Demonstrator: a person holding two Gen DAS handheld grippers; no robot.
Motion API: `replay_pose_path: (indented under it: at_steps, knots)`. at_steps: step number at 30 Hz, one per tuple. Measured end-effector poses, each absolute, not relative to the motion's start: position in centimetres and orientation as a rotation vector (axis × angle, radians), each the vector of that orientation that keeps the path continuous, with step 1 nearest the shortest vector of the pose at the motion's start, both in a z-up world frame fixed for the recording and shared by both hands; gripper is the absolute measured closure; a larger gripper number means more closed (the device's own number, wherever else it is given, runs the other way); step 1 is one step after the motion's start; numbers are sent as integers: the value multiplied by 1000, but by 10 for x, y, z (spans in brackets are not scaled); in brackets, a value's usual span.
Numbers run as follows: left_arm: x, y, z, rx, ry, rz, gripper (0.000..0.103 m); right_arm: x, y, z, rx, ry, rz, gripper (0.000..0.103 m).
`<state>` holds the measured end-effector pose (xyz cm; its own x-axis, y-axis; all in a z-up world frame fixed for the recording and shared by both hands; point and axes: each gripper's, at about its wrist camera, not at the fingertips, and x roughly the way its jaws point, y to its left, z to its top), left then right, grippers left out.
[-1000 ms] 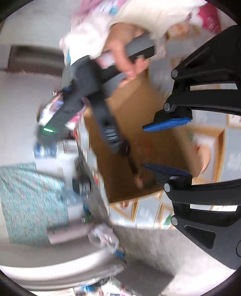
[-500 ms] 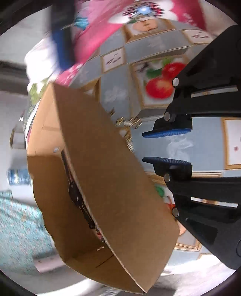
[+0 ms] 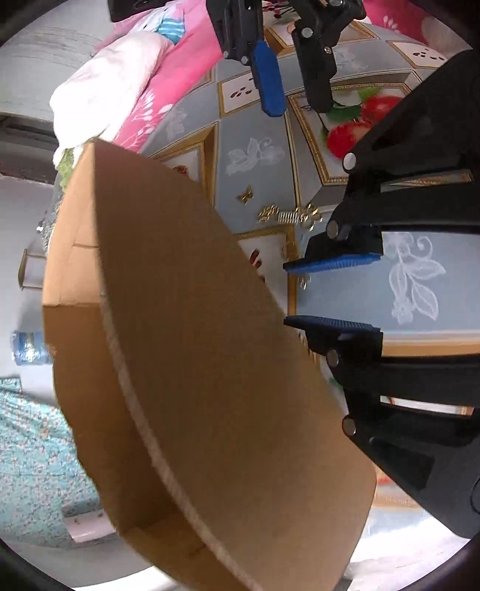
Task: Organize jewelry
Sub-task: 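Move the left gripper out of the box toward the gold earrings, then close the left gripper on the gold chain earring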
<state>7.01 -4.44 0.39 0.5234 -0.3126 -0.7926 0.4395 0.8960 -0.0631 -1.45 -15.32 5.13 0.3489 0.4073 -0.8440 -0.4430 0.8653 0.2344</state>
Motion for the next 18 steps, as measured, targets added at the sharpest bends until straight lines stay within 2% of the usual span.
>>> replay_pose_path:
  at_steps: [18]
  knots:
    - [32,-35,4,289,907,-450,80,6,-154,32,4,1112,551,70]
